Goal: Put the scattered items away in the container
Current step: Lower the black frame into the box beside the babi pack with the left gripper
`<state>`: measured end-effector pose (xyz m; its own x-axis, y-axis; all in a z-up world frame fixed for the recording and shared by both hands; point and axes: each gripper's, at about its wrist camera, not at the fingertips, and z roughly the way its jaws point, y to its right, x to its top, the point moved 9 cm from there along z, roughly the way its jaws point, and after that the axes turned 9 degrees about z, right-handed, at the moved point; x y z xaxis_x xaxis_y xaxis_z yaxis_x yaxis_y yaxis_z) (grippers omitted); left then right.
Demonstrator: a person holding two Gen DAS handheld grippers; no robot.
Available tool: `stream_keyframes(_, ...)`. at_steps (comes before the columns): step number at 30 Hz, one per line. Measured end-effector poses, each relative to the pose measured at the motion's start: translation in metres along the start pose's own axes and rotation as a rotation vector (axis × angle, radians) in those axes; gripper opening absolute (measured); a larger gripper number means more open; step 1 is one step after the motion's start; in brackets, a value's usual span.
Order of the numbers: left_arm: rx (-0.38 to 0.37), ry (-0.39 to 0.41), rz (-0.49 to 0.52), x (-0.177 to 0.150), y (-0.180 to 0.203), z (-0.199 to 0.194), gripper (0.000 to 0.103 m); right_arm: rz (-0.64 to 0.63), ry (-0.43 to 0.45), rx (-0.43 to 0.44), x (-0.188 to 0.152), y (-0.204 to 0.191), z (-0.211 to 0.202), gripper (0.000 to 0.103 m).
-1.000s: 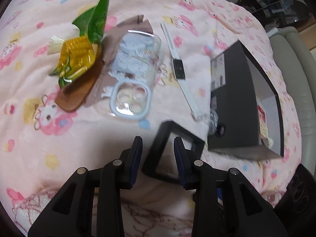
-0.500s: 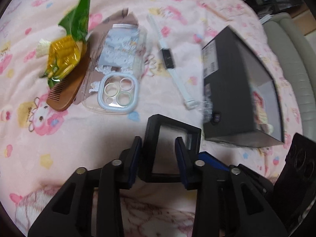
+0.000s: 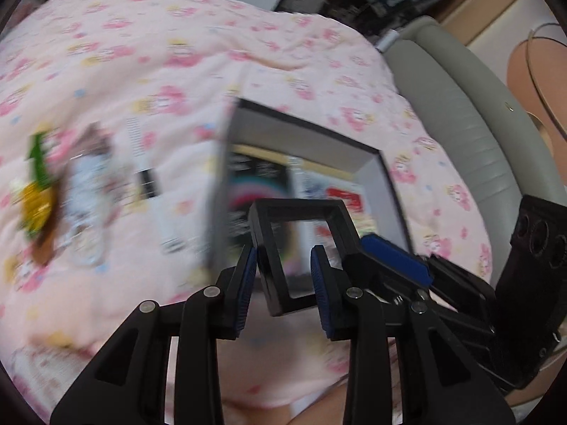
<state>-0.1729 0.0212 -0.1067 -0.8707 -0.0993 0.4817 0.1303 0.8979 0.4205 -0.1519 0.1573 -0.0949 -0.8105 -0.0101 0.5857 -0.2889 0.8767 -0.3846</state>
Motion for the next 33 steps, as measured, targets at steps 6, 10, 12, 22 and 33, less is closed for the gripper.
stream_keyframes(6, -0.079, -0.091, 0.008, 0.028, 0.044, 0.079, 0.030, 0.094, -0.036, -0.066, 0.021, 0.091, 0.011, 0.022)
stream_keyframes(10, -0.105, -0.152, 0.000, 0.033, 0.058, 0.132, 0.030, 0.184, -0.058, -0.091, 0.016, 0.139, 0.024, 0.022)
stream_keyframes(12, -0.105, -0.187, -0.001, 0.032, 0.062, 0.153, 0.030, 0.231, -0.091, -0.120, 0.012, 0.160, 0.035, 0.022)
stream_keyframes(22, -0.069, -0.256, 0.013, 0.021, 0.055, 0.194, 0.031, 0.239, -0.170, -0.199, 0.002, 0.182, 0.059, 0.021)
stream_keyframes(33, -0.018, -0.247, 0.019, 0.023, 0.050, 0.196, 0.031, 0.241, -0.089, -0.326, 0.012, 0.198, 0.039, 0.021)
